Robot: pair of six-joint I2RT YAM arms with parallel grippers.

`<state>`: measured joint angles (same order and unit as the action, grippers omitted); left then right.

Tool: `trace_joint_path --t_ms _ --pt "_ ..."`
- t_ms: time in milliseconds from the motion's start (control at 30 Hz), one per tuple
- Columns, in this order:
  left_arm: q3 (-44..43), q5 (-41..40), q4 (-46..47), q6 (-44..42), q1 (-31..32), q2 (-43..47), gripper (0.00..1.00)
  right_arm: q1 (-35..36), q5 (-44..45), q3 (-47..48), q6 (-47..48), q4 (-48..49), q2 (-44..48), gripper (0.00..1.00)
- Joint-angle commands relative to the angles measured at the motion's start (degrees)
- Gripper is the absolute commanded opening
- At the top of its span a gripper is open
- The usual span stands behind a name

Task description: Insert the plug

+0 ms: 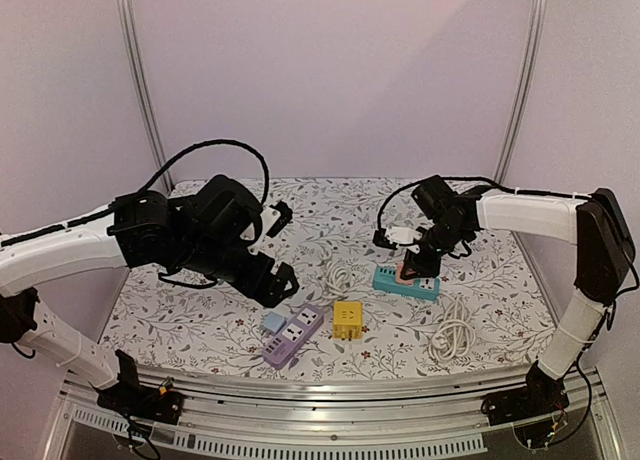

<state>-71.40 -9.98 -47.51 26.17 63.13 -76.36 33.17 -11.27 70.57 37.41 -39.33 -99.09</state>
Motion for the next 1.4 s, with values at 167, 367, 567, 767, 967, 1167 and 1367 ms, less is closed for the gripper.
trace_joint_path --t_ms 167,367,567,767,967,1167,1367 --pt "-0.12 -0.9 -0.35 -0.97 0.82 -0.79 0.96 -1.25 -1.15 -0.46 1.26 1.24 -2.45 0.0" --pt "-0.6 -0.49 -0.05 -1.68 0.77 -1.87 0.96 -1.63 -0.74 -0.65 1.36 1.42 -2.53 0.0" --pt "-1.45 -0.33 -0.11 -2.36 0.76 -3.04 0.96 -1.68 -0.86 -0.77 1.47 1.08 -2.52 0.0" --pt "-1.64 -0.25 -0.01 -2.49 0.76 -3.49 0.96 -1.75 0.02 -2.07 2.03 0.99 -1.11 0.0" --pt "-1.97 0.04 0.07 -2.65 0.76 -3.99 0.96 -1.8 1.29 -2.38 1.9 1.71 -0.48 0.0" --pt "-2.33 0.26 0.2 -2.69 0.76 -4.71 0.96 -2.64 1.44 -2.43 1.97 2.22 0.46 0.0" --pt "-2.86 0.51 0.27 -2.7 0.76 -5.44 0.96 -2.84 1.0 -2.36 1.79 1.87 1.46 0.0"
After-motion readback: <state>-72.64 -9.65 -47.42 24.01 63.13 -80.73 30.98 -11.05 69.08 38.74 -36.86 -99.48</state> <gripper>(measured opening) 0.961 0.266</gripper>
